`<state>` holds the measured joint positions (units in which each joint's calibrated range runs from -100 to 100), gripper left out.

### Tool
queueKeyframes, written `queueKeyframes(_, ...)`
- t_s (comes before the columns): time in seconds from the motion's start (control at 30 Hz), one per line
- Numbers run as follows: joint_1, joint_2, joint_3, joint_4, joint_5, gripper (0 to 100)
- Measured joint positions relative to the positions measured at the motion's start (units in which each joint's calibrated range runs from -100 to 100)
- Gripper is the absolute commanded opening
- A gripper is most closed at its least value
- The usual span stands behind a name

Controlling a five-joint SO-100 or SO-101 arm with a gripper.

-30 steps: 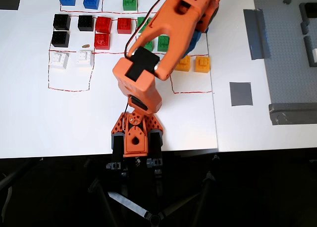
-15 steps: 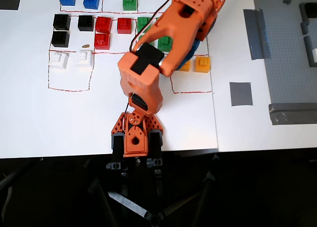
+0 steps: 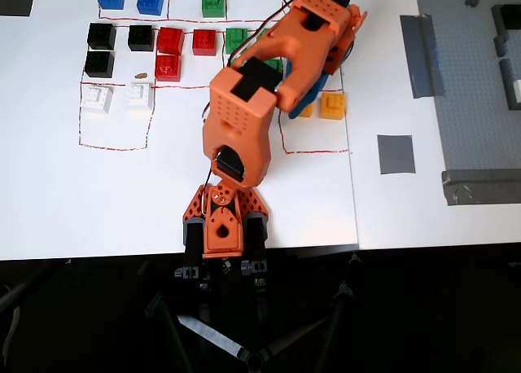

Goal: Grab the block and put it in the grey marker

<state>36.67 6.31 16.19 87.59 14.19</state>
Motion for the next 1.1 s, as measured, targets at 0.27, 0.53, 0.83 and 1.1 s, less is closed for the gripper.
queueKeyframes(0.27, 2.1, 4.9, -0.2, -3.0, 0.1, 38)
queueKeyframes(0.53, 3.6, 6.1, -0.8, -6.4, 0.1, 37)
queueKeyframes(0.83, 4.1, 6.9, -2.6, -7.9, 0.1, 0)
queueKeyframes(1.1, 4.1, 6.9, -2.5, -7.8, 0.2, 0)
